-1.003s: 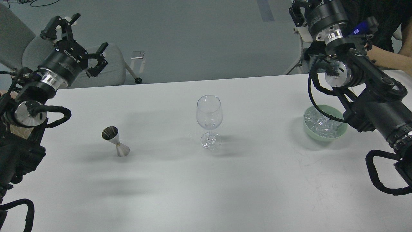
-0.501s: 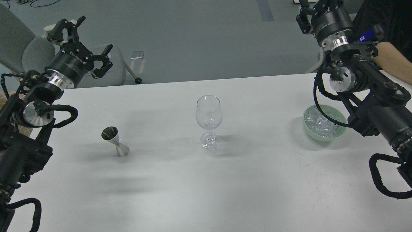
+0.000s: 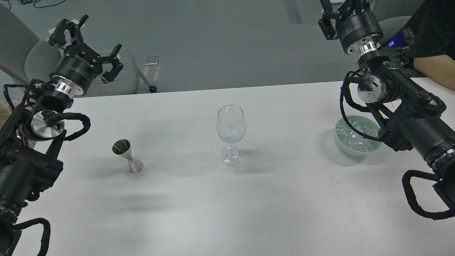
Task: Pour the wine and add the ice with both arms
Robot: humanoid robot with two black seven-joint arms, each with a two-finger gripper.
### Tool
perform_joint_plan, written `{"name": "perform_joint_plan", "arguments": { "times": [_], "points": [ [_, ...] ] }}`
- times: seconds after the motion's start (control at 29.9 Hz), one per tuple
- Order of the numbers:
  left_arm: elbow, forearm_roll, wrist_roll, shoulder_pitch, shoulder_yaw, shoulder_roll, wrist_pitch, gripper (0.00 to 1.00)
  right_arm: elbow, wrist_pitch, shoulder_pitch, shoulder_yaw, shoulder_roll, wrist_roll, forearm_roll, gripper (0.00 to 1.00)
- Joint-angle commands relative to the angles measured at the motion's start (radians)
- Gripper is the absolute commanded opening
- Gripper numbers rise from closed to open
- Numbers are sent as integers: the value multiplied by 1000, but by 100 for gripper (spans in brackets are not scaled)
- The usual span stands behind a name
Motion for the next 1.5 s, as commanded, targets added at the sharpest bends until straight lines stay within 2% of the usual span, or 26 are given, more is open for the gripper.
{"name": "perform_joint_plan", "arguments": {
  "times": [0.0,0.37,0.47,0.7,0.77,0.84,0.87,0.97,1.14,1.2,1.27,1.4,1.47],
  "points": [
    [-9,-3,2,2,-6,6,3,98,3,0,-3,0,30,-2,1,100],
    [-12,-17,6,3,2,5,-31,98,3,-8,-2,0,29,-2,1,100],
    [-12,-17,28,9,0,3,-36,98,4,0,-5,-2,26,-4,1,100],
    [-20,-15,37,14,11,10,-62,98,9,33,-3,-17,21,-62,7,100],
    [-27,-17,52,15,6,11,-63,98,9,38,-3,-17,20,-62,7,100],
    [-53,-24,91,26,-8,13,-62,98,8,38,-3,-17,18,-62,7,100],
    [-78,-49,124,47,-12,17,-54,98,8,37,-5,-19,18,-62,7,100],
    [-150,-139,172,92,-18,57,-50,97,6,37,-6,-19,17,-62,7,100],
    [-305,-261,197,179,-18,167,15,97,8,35,-6,-20,10,-66,7,100],
    [-372,-303,224,232,-21,221,38,96,8,35,-6,-20,6,-67,7,100],
    [-458,-395,270,310,-58,267,59,96,8,35,-6,-22,6,-67,6,100],
    [-547,-457,293,437,-159,283,107,96,8,30,-6,-22,6,-68,6,100],
    [-615,-465,301,547,-246,273,136,96,8,29,-6,-22,4,-68,6,100]
  ]
}}
